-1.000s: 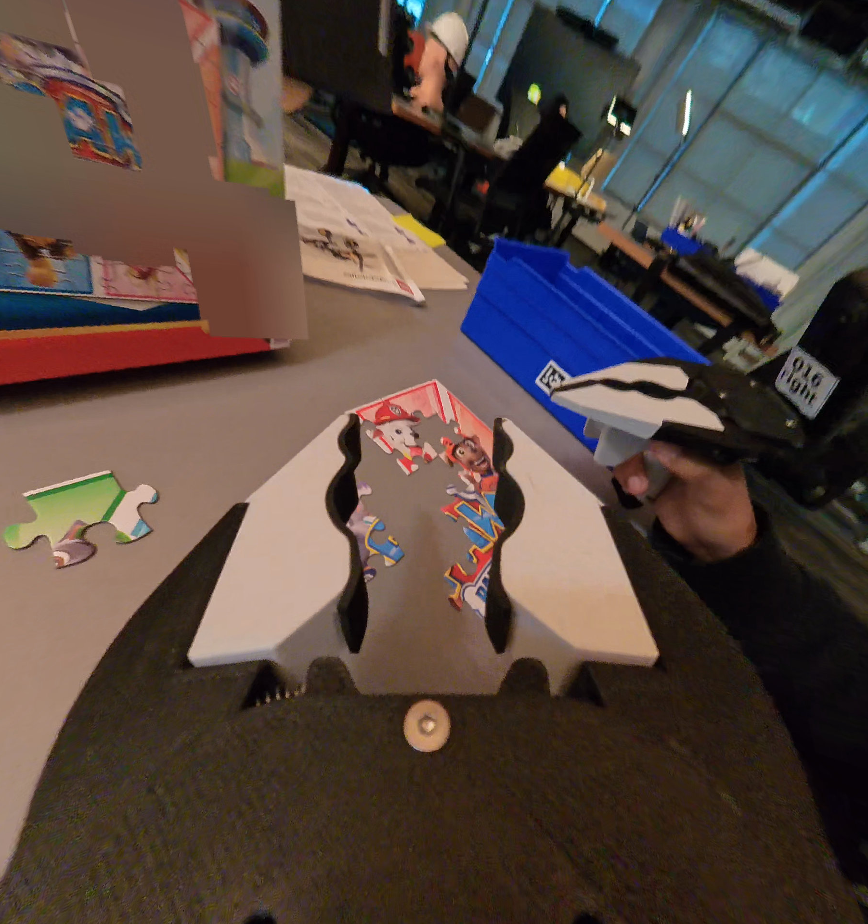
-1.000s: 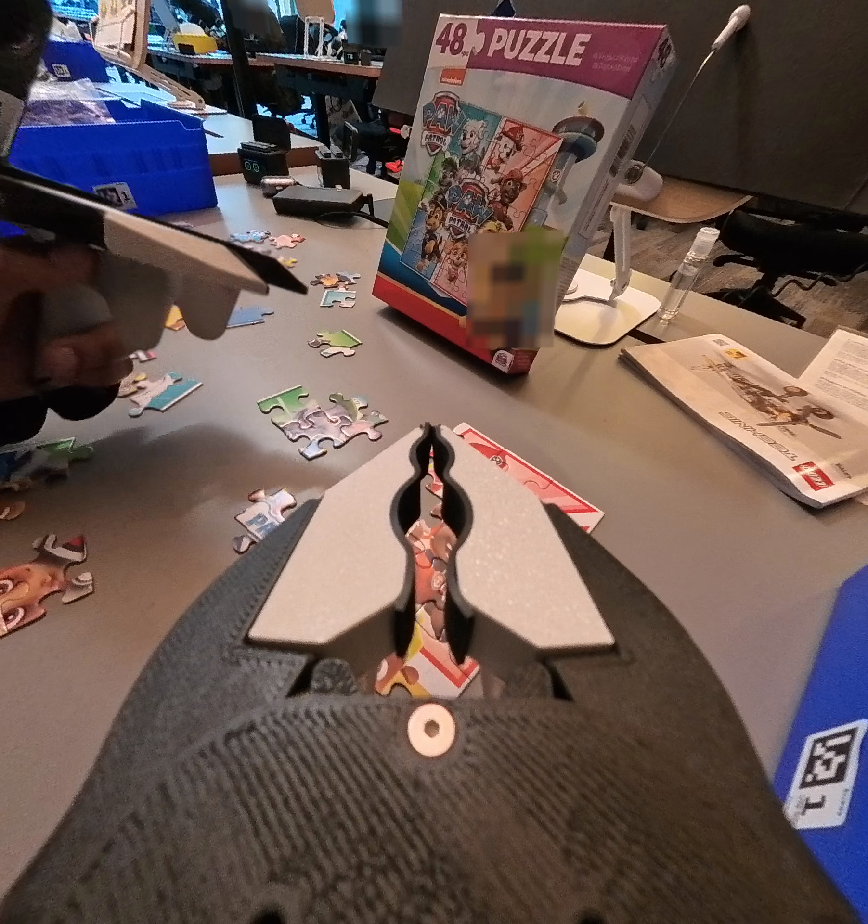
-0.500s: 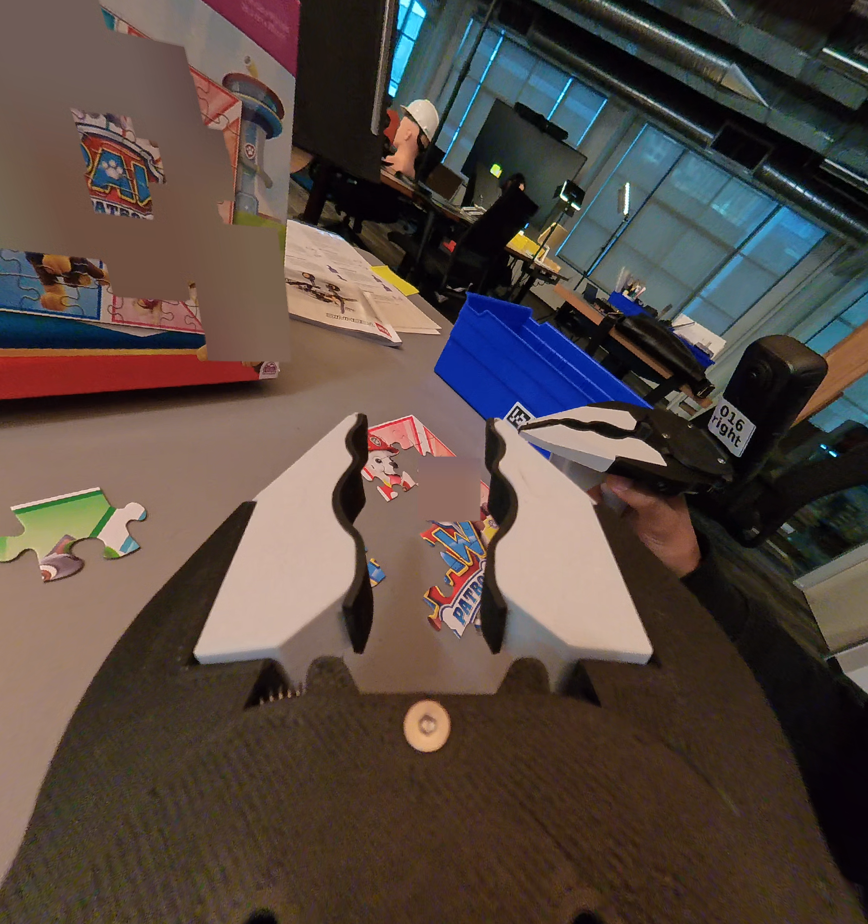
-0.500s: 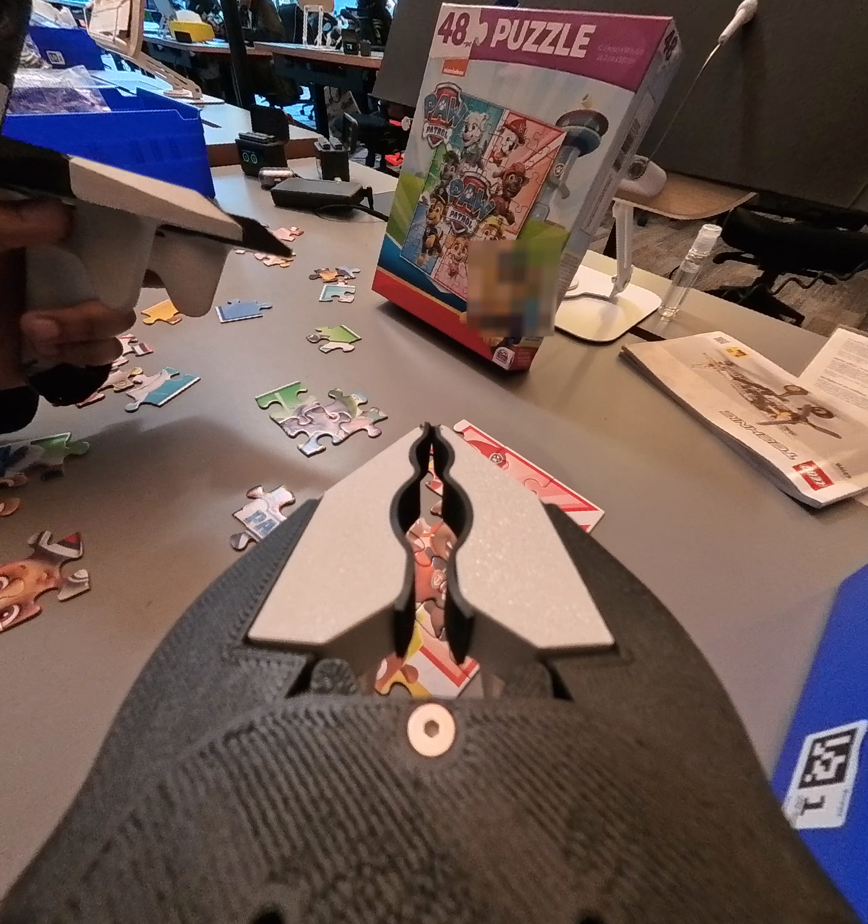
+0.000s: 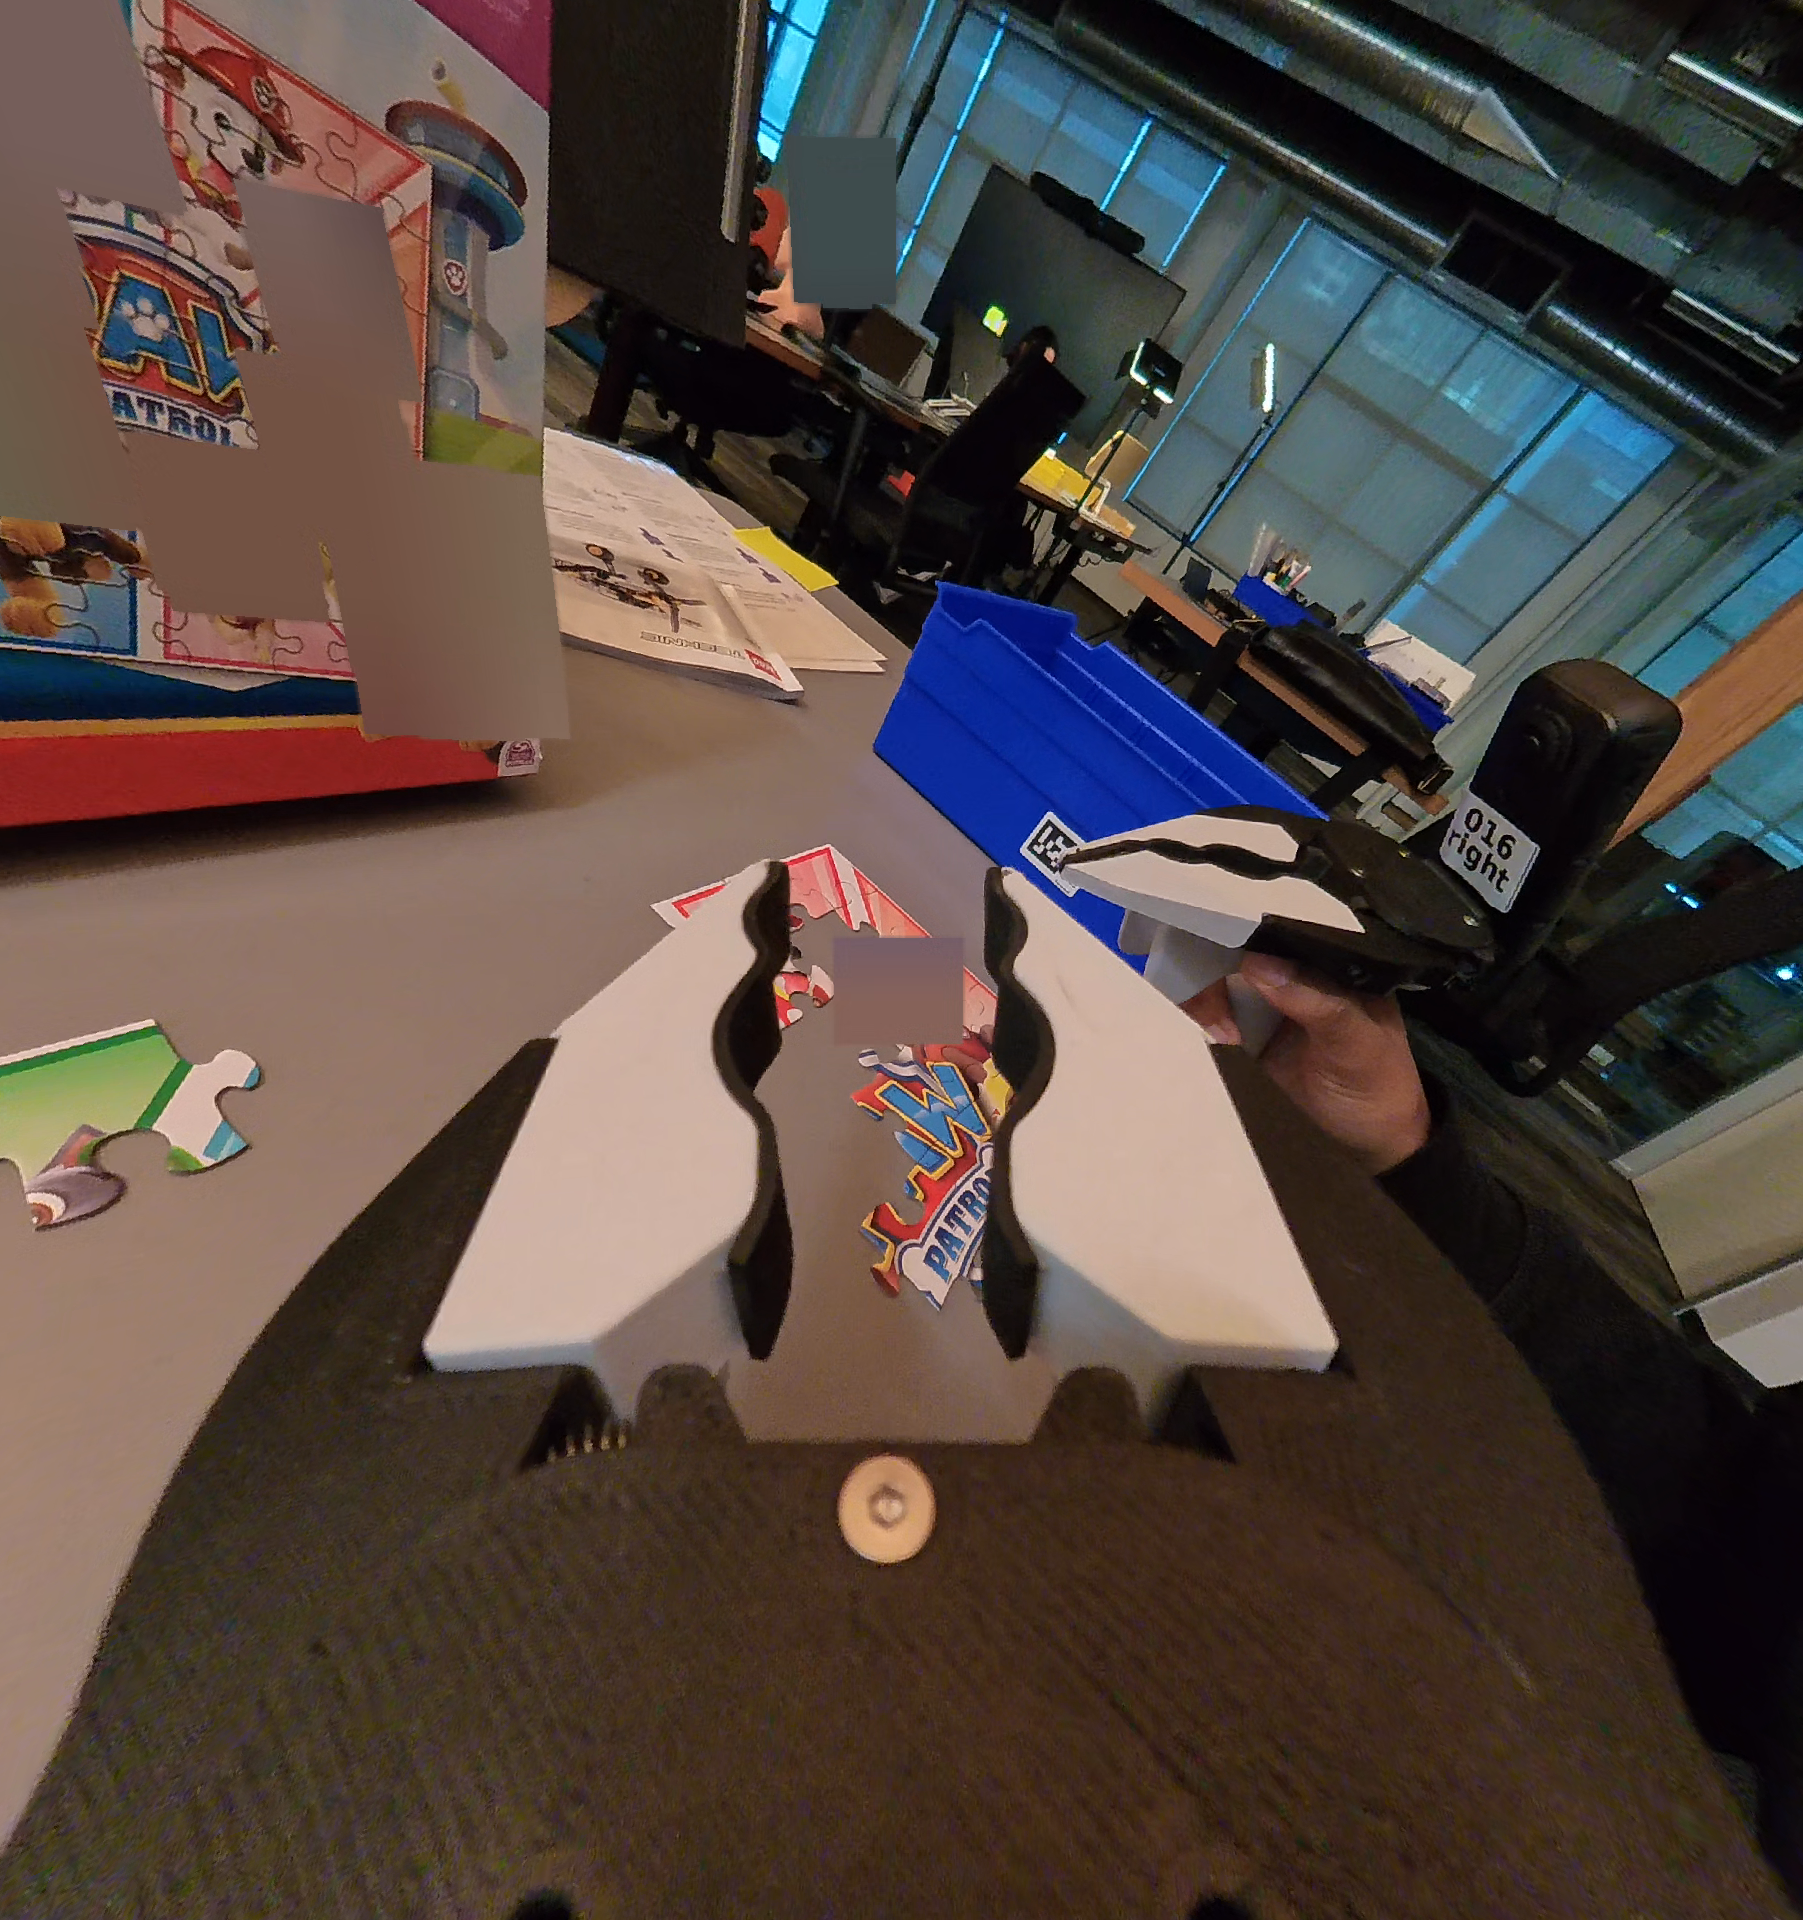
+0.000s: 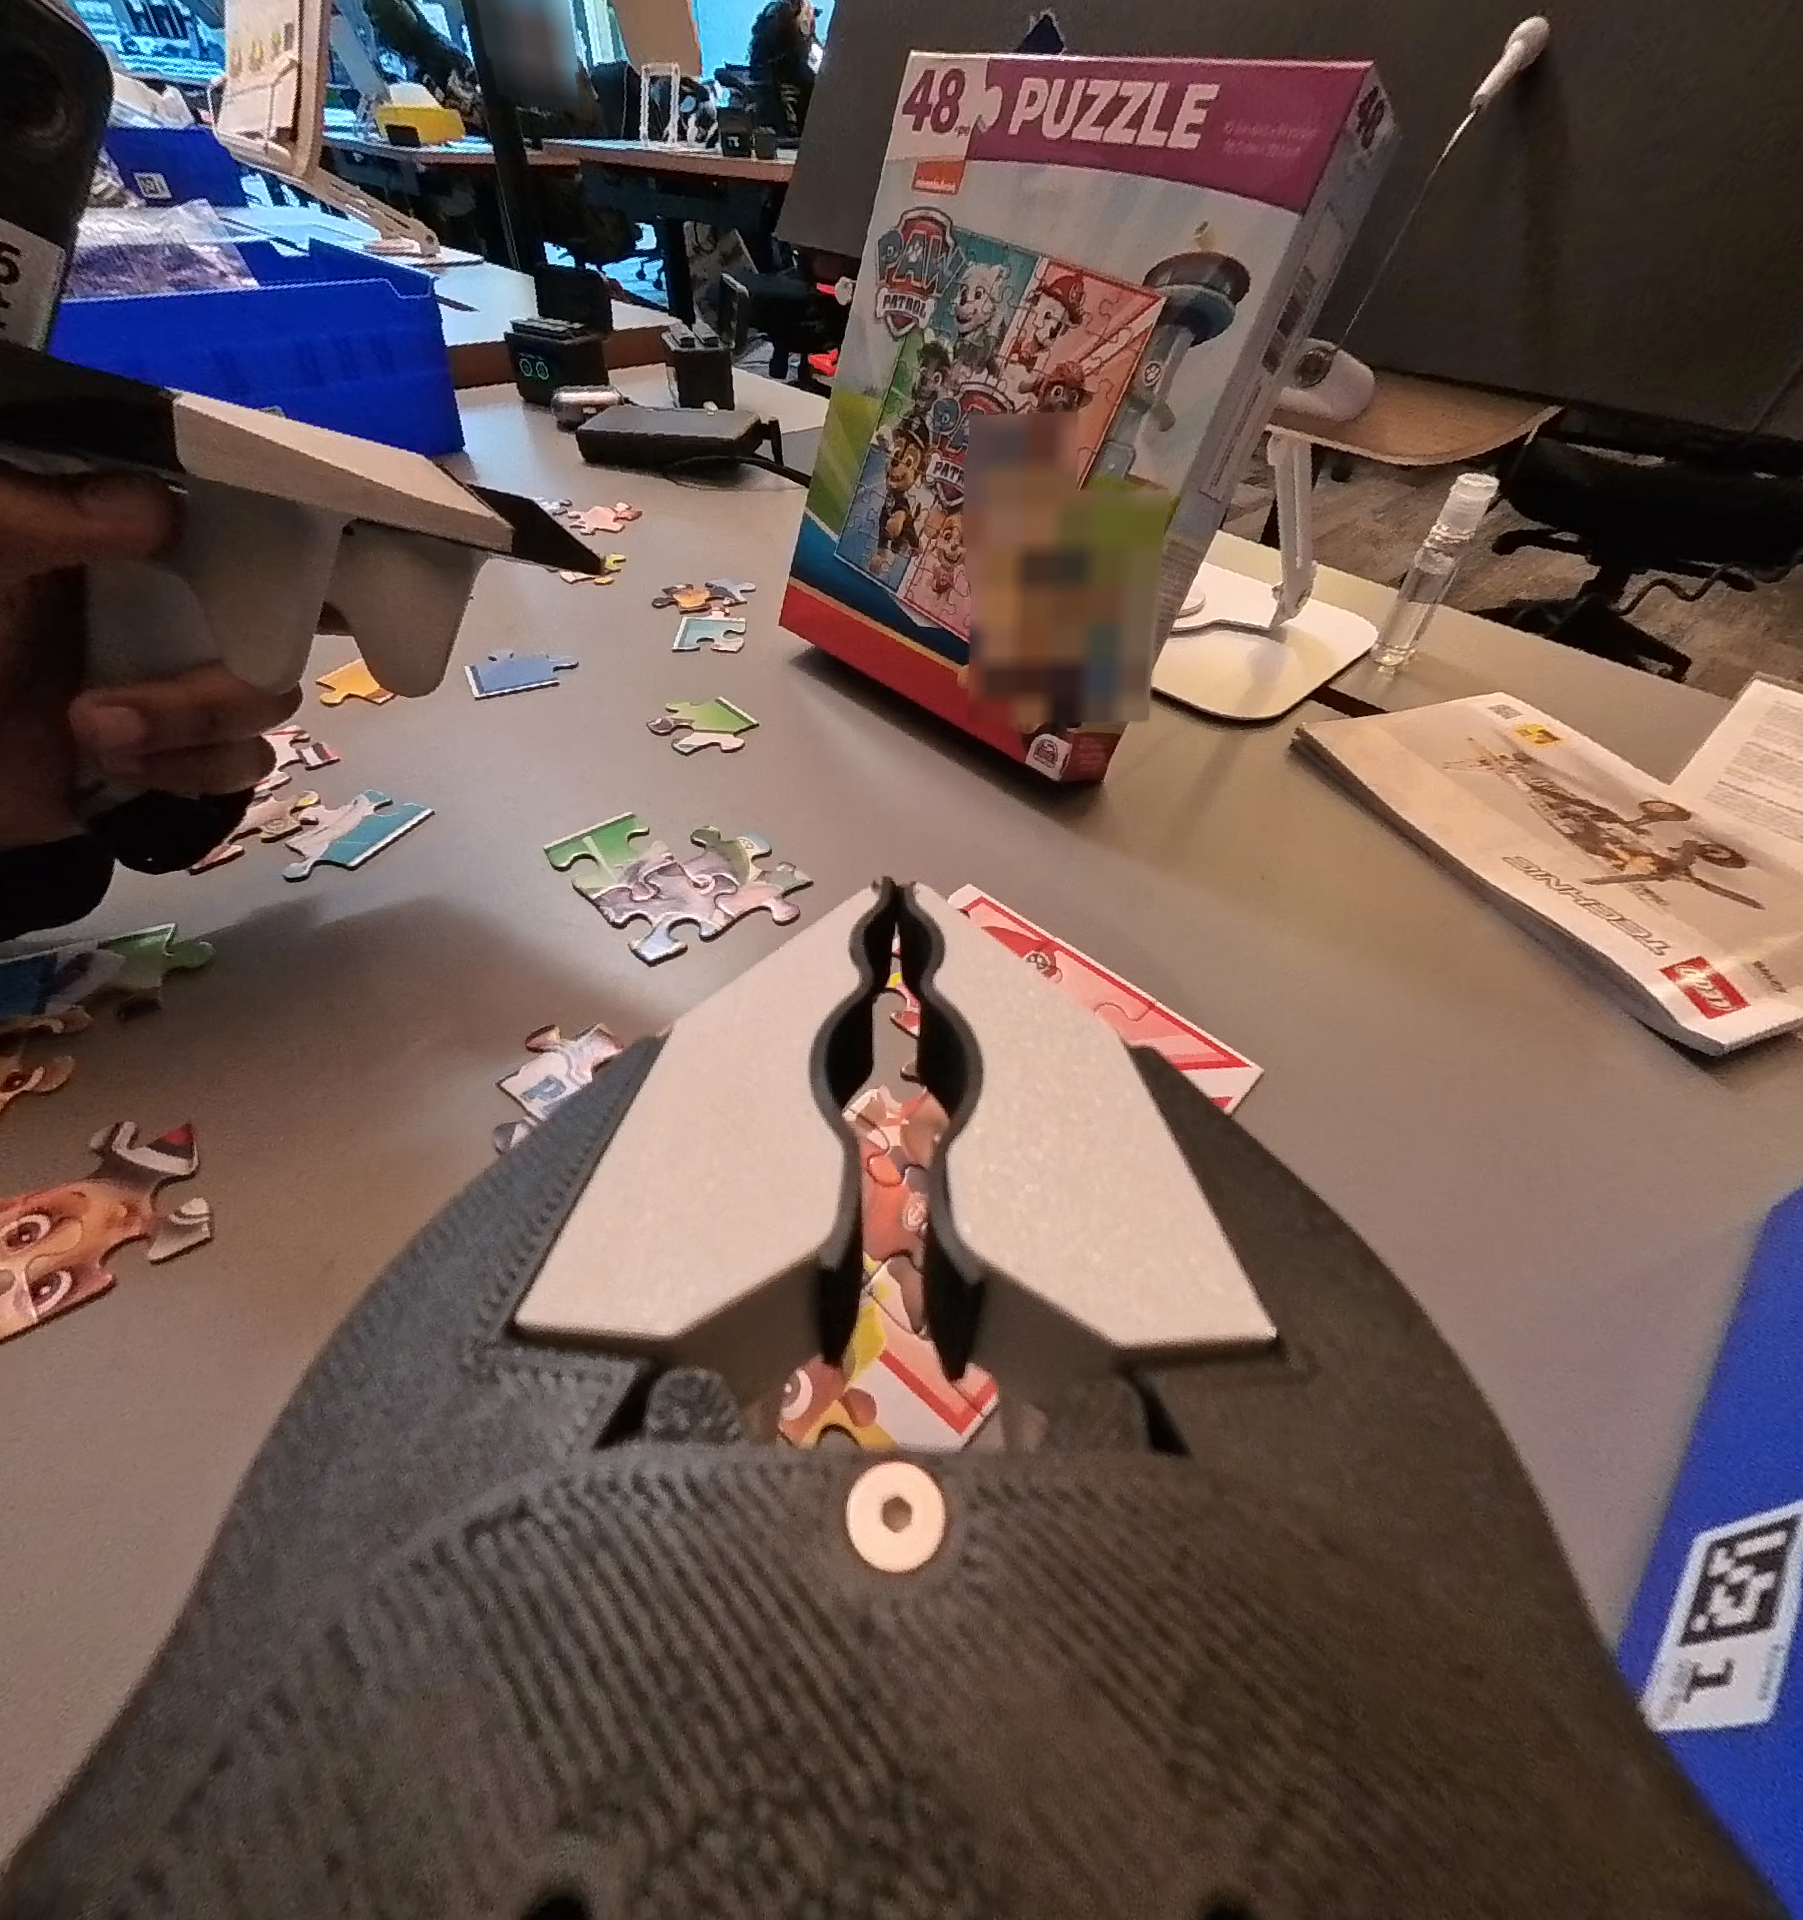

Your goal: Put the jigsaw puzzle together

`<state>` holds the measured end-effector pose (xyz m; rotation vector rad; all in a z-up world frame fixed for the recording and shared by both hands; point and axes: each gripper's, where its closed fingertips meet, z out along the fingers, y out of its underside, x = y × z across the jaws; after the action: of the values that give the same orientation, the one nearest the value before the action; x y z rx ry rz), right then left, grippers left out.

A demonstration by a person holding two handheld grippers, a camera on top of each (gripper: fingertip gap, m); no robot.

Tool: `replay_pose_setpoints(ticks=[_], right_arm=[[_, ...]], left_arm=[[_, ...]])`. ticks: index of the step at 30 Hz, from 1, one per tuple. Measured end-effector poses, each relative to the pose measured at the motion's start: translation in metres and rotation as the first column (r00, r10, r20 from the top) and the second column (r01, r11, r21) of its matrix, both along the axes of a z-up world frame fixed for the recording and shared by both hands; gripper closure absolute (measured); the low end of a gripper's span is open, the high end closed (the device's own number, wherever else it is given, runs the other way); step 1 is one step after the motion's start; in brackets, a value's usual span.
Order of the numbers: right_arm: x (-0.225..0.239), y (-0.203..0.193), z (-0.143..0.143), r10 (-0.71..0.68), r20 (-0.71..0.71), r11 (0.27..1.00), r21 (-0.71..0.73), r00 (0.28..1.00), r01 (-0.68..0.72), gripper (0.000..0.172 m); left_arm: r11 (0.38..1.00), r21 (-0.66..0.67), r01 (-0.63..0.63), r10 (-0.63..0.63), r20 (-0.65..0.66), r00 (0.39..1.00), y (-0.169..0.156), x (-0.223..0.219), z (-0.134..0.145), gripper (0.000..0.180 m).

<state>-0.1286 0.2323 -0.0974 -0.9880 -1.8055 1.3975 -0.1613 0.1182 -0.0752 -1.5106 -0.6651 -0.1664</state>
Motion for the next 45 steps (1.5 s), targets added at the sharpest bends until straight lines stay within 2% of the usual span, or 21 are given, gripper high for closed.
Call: replay_pose_setpoints(ticks=[16,45], right_arm=[[-0.0002,-0.0019,-0.0025,0.008,0.011,1.000,0.007,1.000,-0.008,0.172],[-0.0009,-0.0018,-0.0055,0.007,0.024,1.000,0.013,1.000,-0.007,0.172]], left_arm=[[1.000,-0.009,0.025,-0.025,0.004,1.000,0.0021,0.0039,-0.0013,0.154],[1.000,-0.016,0.016,-0.016,0.000,1.000,0.0024,0.0029,-0.0024,0.150]])
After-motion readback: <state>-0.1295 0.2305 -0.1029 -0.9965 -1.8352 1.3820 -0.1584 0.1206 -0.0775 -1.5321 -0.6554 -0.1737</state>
